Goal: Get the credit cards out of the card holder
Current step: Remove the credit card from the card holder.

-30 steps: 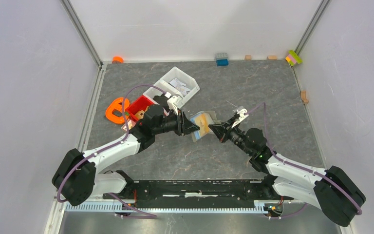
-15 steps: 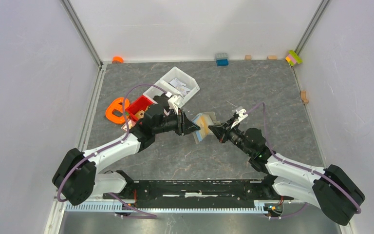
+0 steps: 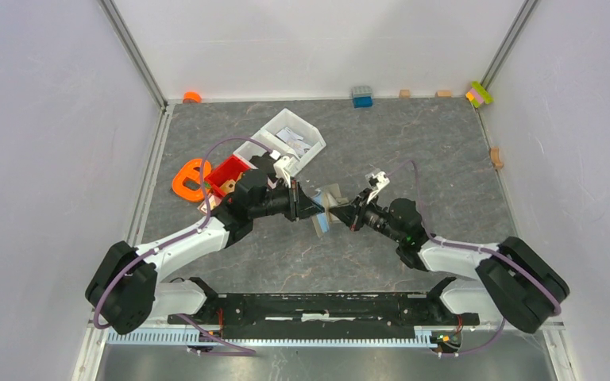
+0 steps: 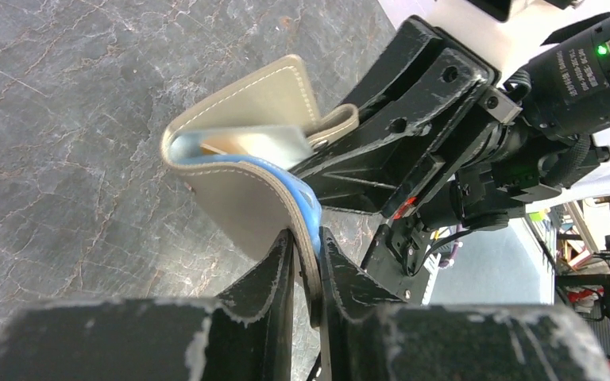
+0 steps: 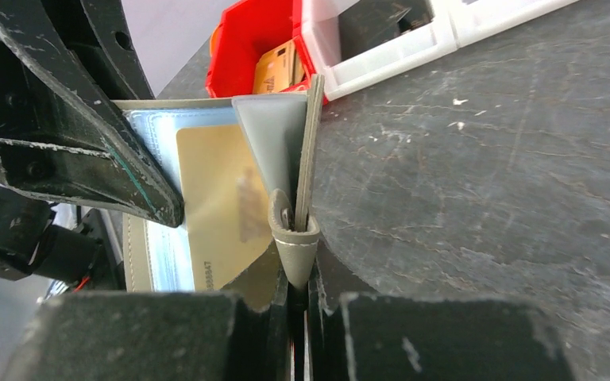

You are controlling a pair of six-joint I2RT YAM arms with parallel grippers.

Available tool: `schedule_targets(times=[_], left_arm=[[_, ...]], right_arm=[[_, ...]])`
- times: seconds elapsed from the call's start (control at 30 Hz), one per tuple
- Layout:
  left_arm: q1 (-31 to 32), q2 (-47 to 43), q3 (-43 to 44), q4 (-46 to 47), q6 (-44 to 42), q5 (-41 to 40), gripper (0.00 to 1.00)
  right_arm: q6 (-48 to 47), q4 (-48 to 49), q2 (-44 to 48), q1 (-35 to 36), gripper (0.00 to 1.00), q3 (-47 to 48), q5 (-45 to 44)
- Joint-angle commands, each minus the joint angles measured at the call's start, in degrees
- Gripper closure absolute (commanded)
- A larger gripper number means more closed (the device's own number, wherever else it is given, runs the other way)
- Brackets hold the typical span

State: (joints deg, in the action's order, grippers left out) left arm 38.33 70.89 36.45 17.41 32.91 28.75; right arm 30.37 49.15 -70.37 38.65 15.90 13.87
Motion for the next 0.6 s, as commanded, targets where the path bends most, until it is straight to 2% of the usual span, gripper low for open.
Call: schedule_targets(times=[0.0, 0.57], left_arm=[[0.35, -0.71, 1.35, 5.84, -0.95, 3.84, 0.82], [0.35, -0.98, 0.80, 8.16, -0.21, 5.86, 0.85]], right_arm=[[3.80, 6.02, -5.21, 0.22, 1.00, 3.06, 11.60], [6.86, 8.39, -5.54, -2.32, 1.00, 1.72, 13.36]])
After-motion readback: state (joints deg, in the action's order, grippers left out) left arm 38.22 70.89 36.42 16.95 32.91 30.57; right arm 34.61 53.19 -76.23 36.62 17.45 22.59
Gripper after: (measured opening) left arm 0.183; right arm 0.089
